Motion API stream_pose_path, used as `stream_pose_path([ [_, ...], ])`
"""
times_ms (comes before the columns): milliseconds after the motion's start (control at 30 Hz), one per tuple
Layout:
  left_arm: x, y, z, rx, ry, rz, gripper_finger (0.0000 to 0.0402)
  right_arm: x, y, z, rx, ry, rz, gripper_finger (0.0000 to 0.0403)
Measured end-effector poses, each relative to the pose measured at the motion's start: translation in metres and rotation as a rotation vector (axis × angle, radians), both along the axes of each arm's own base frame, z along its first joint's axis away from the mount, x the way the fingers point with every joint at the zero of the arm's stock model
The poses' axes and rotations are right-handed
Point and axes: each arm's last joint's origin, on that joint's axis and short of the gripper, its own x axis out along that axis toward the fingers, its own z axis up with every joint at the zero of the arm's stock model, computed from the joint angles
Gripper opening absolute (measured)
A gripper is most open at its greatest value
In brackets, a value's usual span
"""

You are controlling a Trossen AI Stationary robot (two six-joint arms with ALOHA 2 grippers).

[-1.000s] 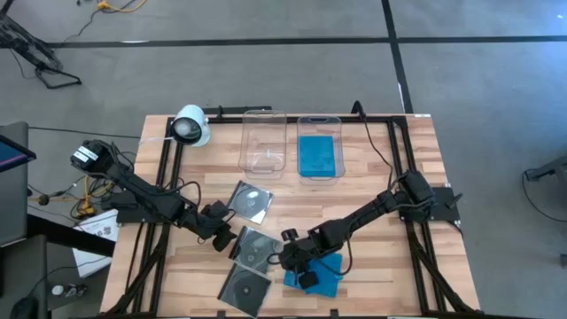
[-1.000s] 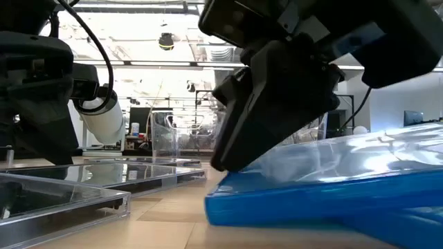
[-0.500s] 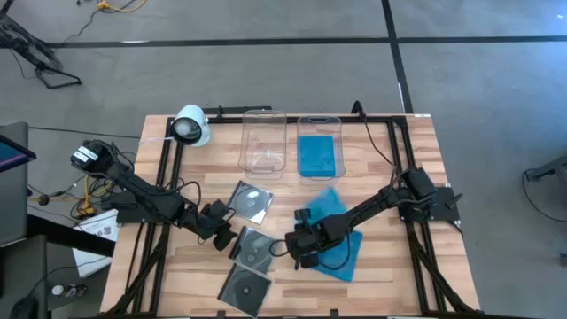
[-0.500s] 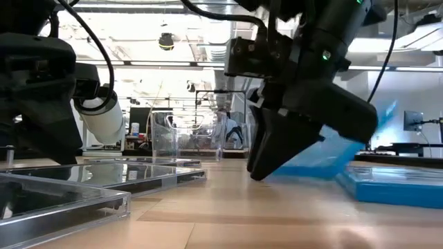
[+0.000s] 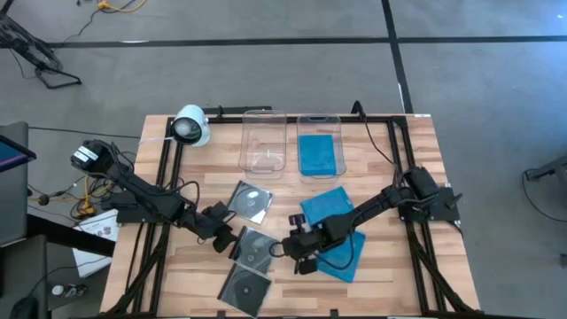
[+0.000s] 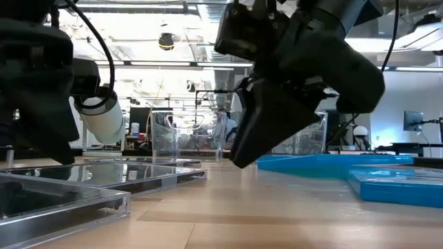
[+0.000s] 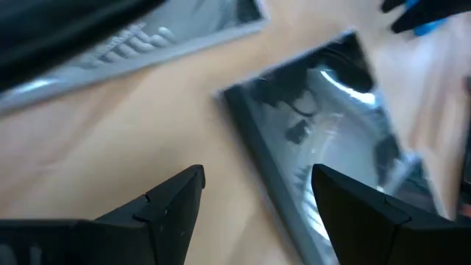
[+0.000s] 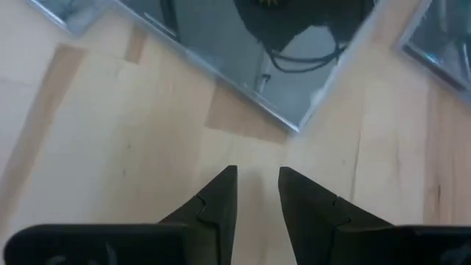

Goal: Pick & place jewel cases by type
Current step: Put the middle black CD case into the left transparent bin

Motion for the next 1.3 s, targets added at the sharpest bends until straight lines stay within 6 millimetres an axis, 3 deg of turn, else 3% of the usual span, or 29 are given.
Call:
stream_pose_path([
  [267,-0.003,-0.012,0.001,-0.126,0.008,0.016,0.0251,0.002,0.019,0.004,0.066,-0.080,0.065,0.0095],
  [567,0.001,-0.020,-0.015,-0.203,0.051,0.139,0.0251,0.010,0.026,-0.024,0.107,-0.052,0.064,0.0095],
  [767,0.009,-0.025,-0.022,-0.230,0.029,0.141,0.0251,0.013,0.026,-0.024,0.111,-0.058,0.057,0.0095],
  [1300,0.017,-0.029,-0.017,-0.207,-0.079,0.114,0.0252,0.025,0.009,-0.029,0.144,-0.092,-0.045,0.0095],
])
